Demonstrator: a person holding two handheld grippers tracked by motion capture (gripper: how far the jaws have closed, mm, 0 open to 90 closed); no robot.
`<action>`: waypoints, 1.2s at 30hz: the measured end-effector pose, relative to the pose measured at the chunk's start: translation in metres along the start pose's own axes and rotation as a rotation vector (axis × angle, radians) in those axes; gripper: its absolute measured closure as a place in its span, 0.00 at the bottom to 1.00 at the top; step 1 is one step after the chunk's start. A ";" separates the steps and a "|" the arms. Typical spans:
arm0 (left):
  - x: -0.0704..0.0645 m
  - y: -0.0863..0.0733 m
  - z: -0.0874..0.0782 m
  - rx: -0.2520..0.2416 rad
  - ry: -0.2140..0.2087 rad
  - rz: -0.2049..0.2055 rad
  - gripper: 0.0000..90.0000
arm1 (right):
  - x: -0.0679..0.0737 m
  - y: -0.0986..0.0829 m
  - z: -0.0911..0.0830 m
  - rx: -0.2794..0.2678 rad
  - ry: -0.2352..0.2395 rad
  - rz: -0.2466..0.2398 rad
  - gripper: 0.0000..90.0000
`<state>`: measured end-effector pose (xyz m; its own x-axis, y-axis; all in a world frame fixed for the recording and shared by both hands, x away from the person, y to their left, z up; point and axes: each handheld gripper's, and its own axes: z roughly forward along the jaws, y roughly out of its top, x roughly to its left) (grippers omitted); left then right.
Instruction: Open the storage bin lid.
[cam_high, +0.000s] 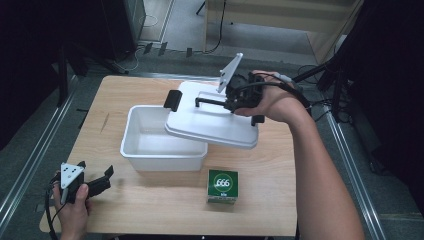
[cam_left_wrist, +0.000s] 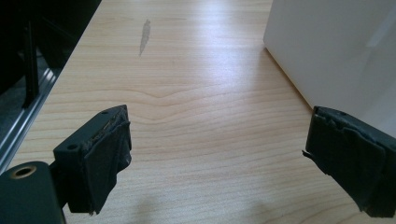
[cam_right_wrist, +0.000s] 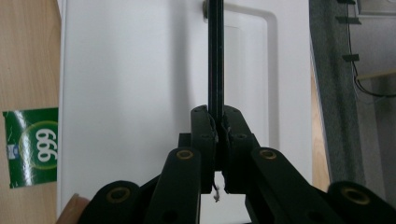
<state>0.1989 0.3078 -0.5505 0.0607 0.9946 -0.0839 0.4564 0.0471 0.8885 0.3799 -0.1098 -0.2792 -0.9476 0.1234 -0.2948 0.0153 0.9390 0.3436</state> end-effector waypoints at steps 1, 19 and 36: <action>0.001 0.000 0.000 -0.001 -0.002 -0.004 0.08 | -0.002 -0.013 -0.003 0.002 -0.007 0.015 0.95; 0.003 -0.001 -0.001 -0.028 -0.012 -0.039 0.08 | -0.003 -0.100 -0.003 0.024 -0.018 0.157 0.96; 0.003 -0.001 -0.001 -0.020 -0.018 -0.034 0.08 | 0.004 -0.139 0.028 0.079 -0.001 0.199 0.96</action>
<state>0.1982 0.3108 -0.5512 0.0609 0.9906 -0.1223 0.4403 0.0833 0.8940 0.3830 -0.2306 -0.3530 -0.9230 0.3090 -0.2293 0.2271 0.9185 0.3237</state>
